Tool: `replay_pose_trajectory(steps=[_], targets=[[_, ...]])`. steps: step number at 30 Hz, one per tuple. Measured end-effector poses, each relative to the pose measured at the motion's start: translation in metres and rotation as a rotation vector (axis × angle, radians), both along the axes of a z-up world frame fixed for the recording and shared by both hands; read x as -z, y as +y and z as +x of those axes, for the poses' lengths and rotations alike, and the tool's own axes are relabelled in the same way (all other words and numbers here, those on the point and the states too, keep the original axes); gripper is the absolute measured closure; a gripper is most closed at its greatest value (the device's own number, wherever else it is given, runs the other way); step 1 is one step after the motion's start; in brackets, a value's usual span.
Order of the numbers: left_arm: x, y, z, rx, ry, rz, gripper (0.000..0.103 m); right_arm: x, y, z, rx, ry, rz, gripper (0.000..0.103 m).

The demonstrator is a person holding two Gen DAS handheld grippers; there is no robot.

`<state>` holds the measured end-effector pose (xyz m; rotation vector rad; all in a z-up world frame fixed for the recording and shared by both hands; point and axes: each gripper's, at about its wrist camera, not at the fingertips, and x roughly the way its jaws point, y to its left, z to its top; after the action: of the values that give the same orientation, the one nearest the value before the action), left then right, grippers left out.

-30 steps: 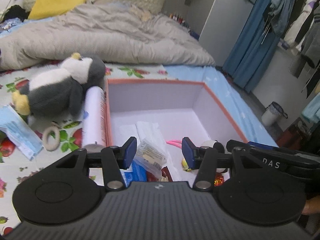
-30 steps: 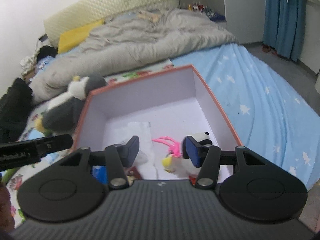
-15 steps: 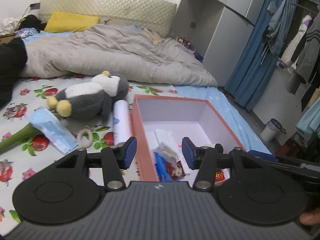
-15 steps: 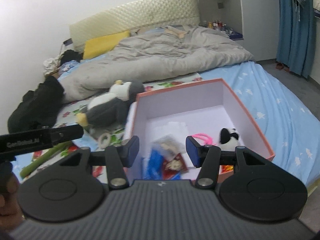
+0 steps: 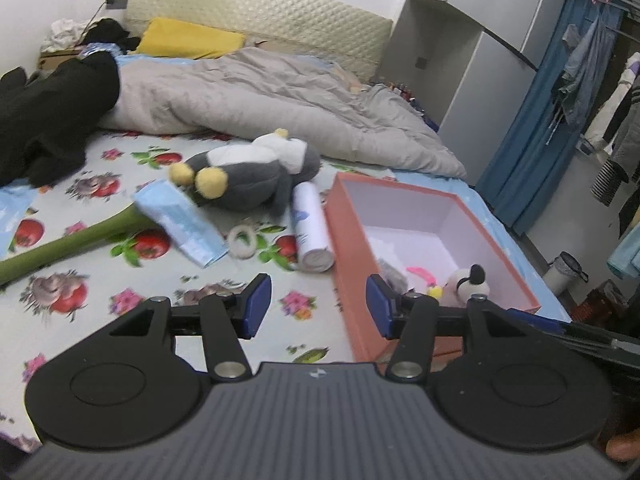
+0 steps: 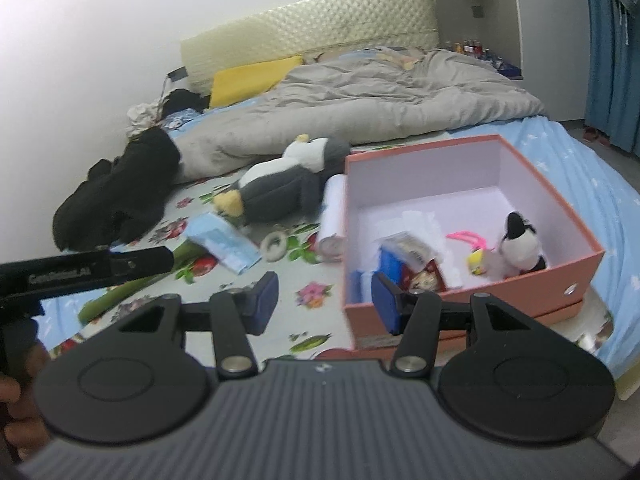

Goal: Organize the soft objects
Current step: 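Withdraw both open tools from the box toward the blue mask and ring toy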

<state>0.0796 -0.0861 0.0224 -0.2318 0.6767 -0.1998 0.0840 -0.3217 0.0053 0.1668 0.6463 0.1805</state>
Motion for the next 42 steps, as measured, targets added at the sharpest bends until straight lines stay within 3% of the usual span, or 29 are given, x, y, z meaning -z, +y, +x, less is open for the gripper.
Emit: replay_pose_trajectory(steps=[11,24,33,42], targets=[[0.037,0.042,-0.036,-0.036,0.028,-0.009,0.044,0.030,0.047,-0.040,-0.059,-0.017,0.028,0.049],[0.068,0.061,-0.054,-0.086,0.040,-0.038,0.044,0.062,0.069,-0.064,-0.114,-0.014,0.009,0.049],[0.091,0.071,-0.013,-0.113,0.068,-0.051,0.044,0.076,0.079,-0.040,-0.125,0.000,0.000,0.049],[0.124,0.090,0.053,-0.188,0.113,-0.084,0.044,0.100,0.097,0.015,-0.166,0.020,-0.014,0.049]])
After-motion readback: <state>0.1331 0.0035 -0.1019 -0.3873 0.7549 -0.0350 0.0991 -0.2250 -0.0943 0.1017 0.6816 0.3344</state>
